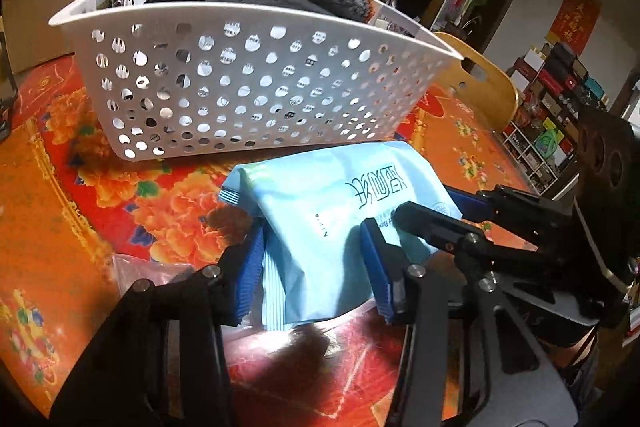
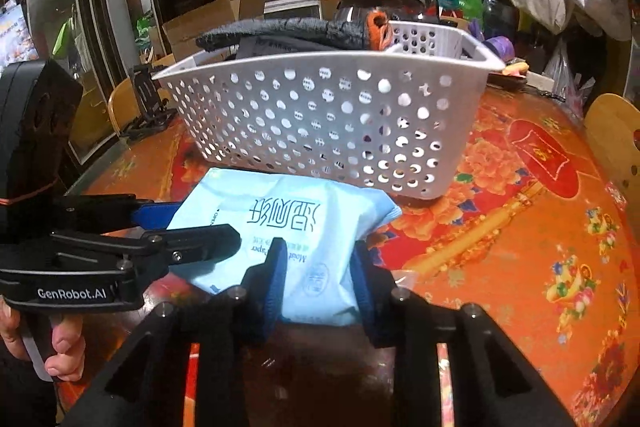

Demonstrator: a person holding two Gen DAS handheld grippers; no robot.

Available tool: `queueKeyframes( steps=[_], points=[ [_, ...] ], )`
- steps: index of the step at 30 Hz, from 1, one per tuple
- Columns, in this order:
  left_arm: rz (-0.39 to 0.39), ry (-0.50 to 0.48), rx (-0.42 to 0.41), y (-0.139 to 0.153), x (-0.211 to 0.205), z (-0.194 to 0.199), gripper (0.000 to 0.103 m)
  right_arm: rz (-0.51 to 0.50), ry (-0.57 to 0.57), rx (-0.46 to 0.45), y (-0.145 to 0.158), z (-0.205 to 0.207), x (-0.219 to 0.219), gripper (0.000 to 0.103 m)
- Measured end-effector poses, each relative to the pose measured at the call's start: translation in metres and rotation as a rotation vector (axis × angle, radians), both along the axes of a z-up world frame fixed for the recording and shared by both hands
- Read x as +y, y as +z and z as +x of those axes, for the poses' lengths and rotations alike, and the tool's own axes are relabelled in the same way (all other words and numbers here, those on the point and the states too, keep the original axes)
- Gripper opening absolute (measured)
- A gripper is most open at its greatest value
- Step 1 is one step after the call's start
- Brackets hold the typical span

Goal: Organize soft objects
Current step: 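Grasp the wipes pack with the left gripper while the right gripper grasps it too, then lift the wipes pack into the white basket and open both grippers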

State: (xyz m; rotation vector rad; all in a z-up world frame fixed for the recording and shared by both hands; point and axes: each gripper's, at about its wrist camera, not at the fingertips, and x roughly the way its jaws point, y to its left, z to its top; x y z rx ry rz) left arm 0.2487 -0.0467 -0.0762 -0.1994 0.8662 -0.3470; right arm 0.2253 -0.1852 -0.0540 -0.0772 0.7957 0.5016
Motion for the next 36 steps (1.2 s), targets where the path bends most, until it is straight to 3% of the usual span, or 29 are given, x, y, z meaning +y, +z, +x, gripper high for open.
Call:
queueKeyframes(
  steps=[10, 19, 29, 36],
  points=[
    [-0.005, 0.009, -0.095, 0.042, 0.010, -0.036, 0.045, 0.017, -0.003, -0.081, 0.024, -0.025, -0.003, 0.030],
    [0.005, 0.017, -0.204, 0.115, 0.025, -0.054, 0.045, 0.046, 0.009, -0.172, 0.077, -0.043, -0.001, 0.030],
    [0.045, 0.044, -0.264, 0.203, 0.035, 0.000, 0.045, 0.071, 0.018, -0.236, 0.151, -0.005, 0.007, 0.030],
    [0.070, 0.058, -0.217, 0.214, 0.045, 0.068, 0.045, 0.073, 0.011, -0.217, 0.172, 0.052, 0.016, 0.030]
  ],
)
